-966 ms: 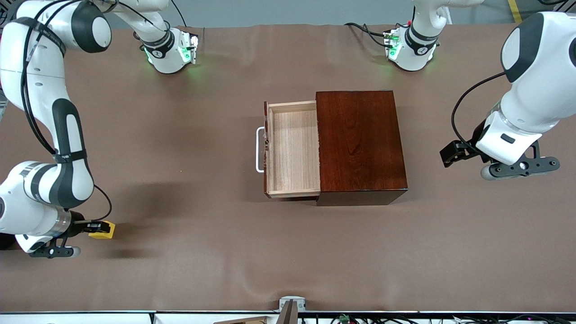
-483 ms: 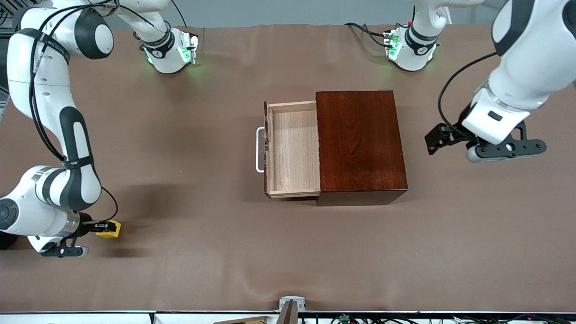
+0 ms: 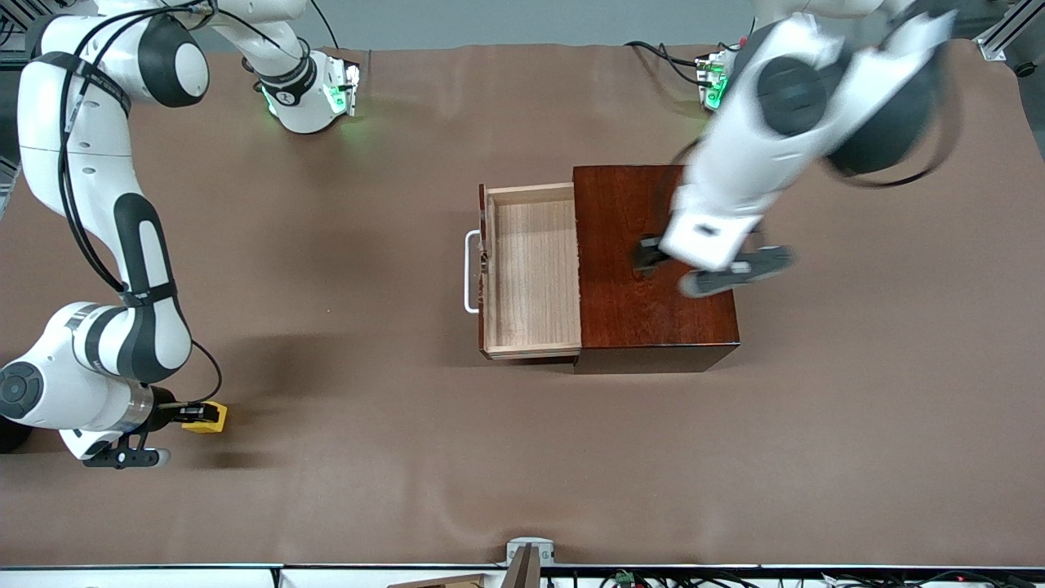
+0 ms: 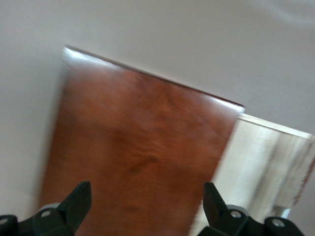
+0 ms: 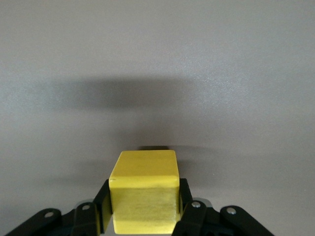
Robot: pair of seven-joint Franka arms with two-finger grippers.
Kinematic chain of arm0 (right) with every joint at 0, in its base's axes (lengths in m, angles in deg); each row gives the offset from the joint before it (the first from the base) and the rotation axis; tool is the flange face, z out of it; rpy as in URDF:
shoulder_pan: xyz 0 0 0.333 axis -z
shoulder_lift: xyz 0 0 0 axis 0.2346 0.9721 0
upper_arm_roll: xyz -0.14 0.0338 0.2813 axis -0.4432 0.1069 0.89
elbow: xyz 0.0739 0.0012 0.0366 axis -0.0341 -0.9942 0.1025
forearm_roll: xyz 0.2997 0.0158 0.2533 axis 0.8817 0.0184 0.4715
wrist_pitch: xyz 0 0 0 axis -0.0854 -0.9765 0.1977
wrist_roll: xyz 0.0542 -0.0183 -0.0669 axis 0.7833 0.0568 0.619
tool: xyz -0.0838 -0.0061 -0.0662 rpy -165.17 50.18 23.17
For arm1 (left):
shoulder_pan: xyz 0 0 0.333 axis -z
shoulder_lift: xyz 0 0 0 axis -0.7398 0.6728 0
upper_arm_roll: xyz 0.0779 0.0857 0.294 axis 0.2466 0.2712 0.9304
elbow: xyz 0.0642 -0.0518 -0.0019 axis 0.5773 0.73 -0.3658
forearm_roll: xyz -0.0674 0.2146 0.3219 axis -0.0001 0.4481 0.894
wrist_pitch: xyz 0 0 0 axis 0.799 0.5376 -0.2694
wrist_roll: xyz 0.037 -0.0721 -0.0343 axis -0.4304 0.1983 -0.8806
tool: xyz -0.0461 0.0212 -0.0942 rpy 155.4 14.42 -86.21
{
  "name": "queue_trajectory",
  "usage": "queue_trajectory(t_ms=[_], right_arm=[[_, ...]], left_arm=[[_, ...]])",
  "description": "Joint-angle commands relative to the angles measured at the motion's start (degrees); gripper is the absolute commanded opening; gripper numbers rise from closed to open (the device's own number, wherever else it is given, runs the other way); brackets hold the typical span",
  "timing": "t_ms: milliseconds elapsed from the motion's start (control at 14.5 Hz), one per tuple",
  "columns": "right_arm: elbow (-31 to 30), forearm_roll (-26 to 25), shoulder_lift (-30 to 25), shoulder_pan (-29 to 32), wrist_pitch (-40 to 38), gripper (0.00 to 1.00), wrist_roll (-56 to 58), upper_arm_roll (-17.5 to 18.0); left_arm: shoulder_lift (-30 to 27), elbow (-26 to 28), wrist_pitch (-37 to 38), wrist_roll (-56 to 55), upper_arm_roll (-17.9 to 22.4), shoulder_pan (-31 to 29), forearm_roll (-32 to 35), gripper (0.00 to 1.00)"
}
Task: Open drawer, take yellow block, close drawer
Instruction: 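Set the cube down with the right gripper while the left gripper reaches the drawer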
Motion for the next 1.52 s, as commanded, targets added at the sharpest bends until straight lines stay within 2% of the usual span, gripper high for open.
queue_trajectory(t_ms=[0, 207, 276, 345, 414, 621, 759, 1103, 1310, 1448], right_arm=[[1.7, -1.3, 0.8, 0.9, 0.2, 0.33, -0.8, 0.3], [2.0, -1.3, 0.8, 1.9, 0.1, 0.34, -0.6, 0.2], [2.0, -1.3, 0.8, 1.8, 0.1, 0.45, -0.7, 0.2], [1.9, -1.3, 0.8, 1.7, 0.1, 0.77, -0.8, 0.3], [1.9, -1.3, 0.8, 1.7, 0.1, 1.00, -0.9, 0.3], [1.8, -1.9, 0.1, 1.8, -0.3, 1.00, -0.1, 0.3], [1.3, -1.6, -2.6, 1.4, -1.2, 1.00, 0.0, 0.4], [1.3, -1.6, -13.6, 0.3, -15.6, 1.00, -1.1, 0.5], [1.2, -1.6, -20.7, -1.5, -25.6, 1.00, -6.3, 0.5], [-1.1, -1.8, -25.0, -2.1, -30.3, 1.00, -7.0, 0.5]], left_arm=[[9.0, -8.6, -1.3, -13.9, 0.5, 4.3, 0.1, 1.00], [11.7, -8.9, -3.6, -26.9, 0.7, 9.8, 0.4, 1.00], [12.2, -8.9, -4.1, -30.4, 0.7, 11.3, 0.4, 1.00], [12.7, -8.9, -5.2, -33.5, 0.7, 12.5, 0.4, 1.00], [13.4, -9.0, -7.0, -36.6, 0.7, 13.2, 0.4, 1.00], [14.3, -9.0, -13.0, -46.1, 0.7, 15.9, 0.3, 1.00], [15.6, -9.0, -16.2, -51.6, 0.8, 17.8, 0.4, 1.00], [18.4, -9.2, -23.4, -62.5, 1.4, 21.0, 0.4, 1.00], [20.2, -10.1, -29.5, -72.6, 1.8, 22.0, 0.4, 1.00], [21.4, -10.6, -30.2, -78.5, 1.9, 22.4, 0.4, 1.00]])
